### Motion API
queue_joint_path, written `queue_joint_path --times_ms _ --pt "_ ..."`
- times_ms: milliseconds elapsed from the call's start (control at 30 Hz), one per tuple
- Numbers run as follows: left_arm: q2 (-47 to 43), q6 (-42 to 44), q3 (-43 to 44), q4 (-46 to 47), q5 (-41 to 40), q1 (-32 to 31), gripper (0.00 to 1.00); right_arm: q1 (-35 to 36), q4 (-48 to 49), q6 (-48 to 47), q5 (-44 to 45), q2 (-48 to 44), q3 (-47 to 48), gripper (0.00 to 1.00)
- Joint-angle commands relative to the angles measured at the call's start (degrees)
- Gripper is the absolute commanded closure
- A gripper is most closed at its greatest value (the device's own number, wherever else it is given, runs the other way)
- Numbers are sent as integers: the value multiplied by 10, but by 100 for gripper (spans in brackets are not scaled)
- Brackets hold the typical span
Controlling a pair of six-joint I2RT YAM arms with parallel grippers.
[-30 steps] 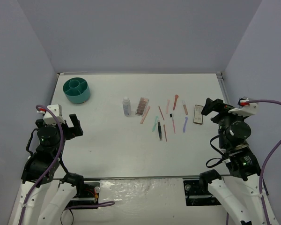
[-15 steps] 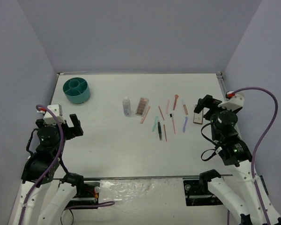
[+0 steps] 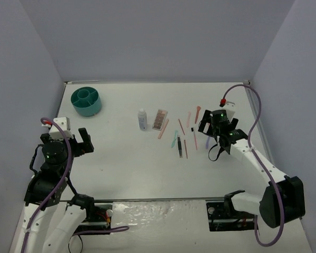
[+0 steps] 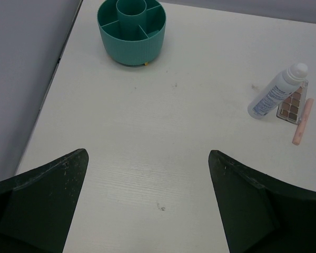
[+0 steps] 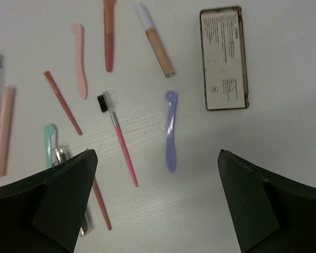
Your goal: Organize the makeup
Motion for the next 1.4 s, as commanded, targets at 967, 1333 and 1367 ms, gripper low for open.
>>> queue_joint_path --times_ms 967,1333,1367 --pt "5 9 3 42 2 -2 3 -27 146 50 12 263 -22 49" --pt "5 11 2 43 4 -2 3 -26 146 48 10 270 -21 72" --pt "5 10 2 43 4 -2 3 -26 146 46 9 268 -21 77"
